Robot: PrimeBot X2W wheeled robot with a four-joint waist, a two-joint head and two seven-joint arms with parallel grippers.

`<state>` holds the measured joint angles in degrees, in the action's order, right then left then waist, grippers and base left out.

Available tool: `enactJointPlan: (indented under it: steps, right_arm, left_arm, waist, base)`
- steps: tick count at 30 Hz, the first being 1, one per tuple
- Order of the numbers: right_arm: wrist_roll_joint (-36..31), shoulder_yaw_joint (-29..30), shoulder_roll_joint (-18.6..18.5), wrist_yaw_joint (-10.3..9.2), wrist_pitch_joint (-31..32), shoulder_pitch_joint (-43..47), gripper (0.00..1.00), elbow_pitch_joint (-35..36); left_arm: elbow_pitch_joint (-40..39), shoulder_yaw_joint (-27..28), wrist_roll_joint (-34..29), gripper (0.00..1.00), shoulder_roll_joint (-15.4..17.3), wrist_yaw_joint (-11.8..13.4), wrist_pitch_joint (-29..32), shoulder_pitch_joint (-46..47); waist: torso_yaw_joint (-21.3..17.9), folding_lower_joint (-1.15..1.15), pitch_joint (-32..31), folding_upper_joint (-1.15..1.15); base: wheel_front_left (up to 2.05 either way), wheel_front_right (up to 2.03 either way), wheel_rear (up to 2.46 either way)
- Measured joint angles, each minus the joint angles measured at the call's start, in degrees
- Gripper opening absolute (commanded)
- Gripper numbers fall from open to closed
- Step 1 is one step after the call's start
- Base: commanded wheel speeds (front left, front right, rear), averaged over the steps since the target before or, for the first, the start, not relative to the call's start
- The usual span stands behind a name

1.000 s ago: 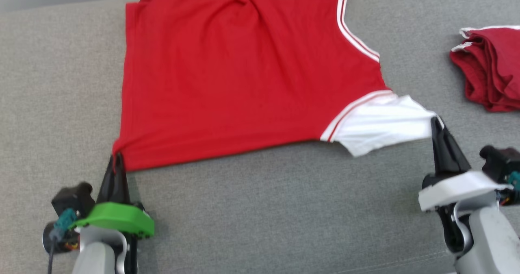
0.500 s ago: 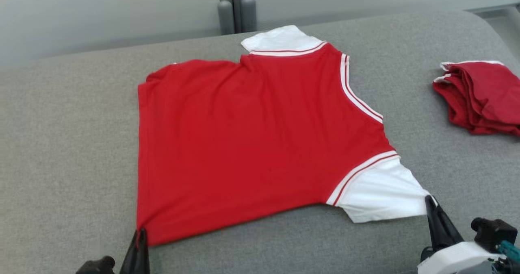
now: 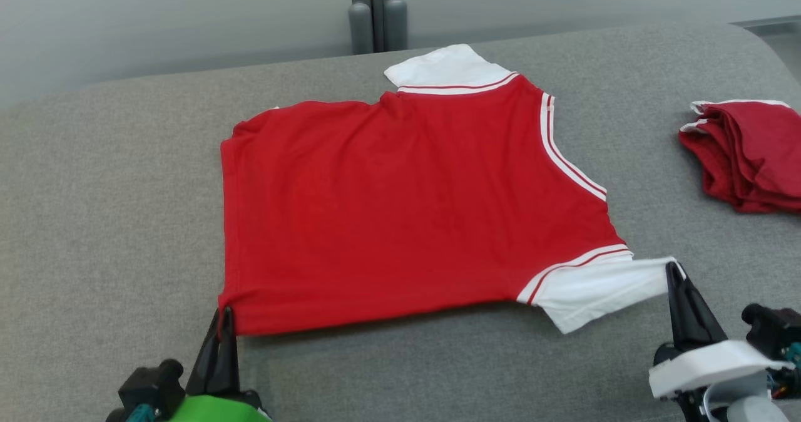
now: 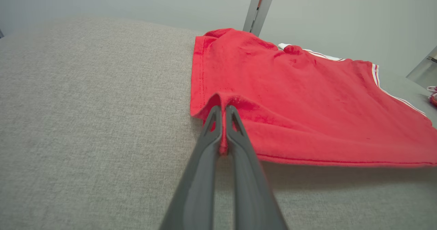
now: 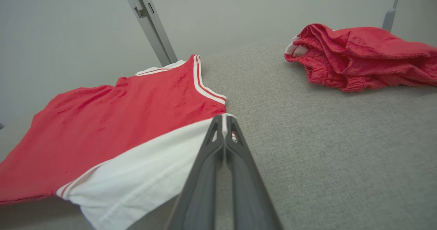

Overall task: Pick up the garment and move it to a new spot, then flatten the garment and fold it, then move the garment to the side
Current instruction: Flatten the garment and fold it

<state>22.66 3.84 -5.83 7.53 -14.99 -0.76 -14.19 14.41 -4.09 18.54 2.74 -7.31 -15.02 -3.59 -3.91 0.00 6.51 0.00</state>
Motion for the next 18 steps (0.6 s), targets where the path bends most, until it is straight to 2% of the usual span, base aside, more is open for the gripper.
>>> enactJointPlan:
  steps: [8, 18]
  right_arm:
    - [-1.92, -2.35, -1.58, 0.0, 0.0, -13.3, 0.0, -1.15]
    - [-5.75, -4.19, -3.8, 0.0, 0.0, -27.76, 0.0, -8.49]
  left_arm:
    - [0.91, -0.15, -0.83, 0.0, -0.02, -0.01, 0.0, 9.61]
    - [6.04, -1.97, -2.07, 0.0, 0.01, -0.05, 0.0, 19.13]
  waist:
    - [0.67, 0.0, 3.71, 0.0]
    - [1.95, 0.0, 9.44, 0.0]
  base:
    - [0.0, 0.0, 0.0]
    - [0.0, 0.0, 0.0]
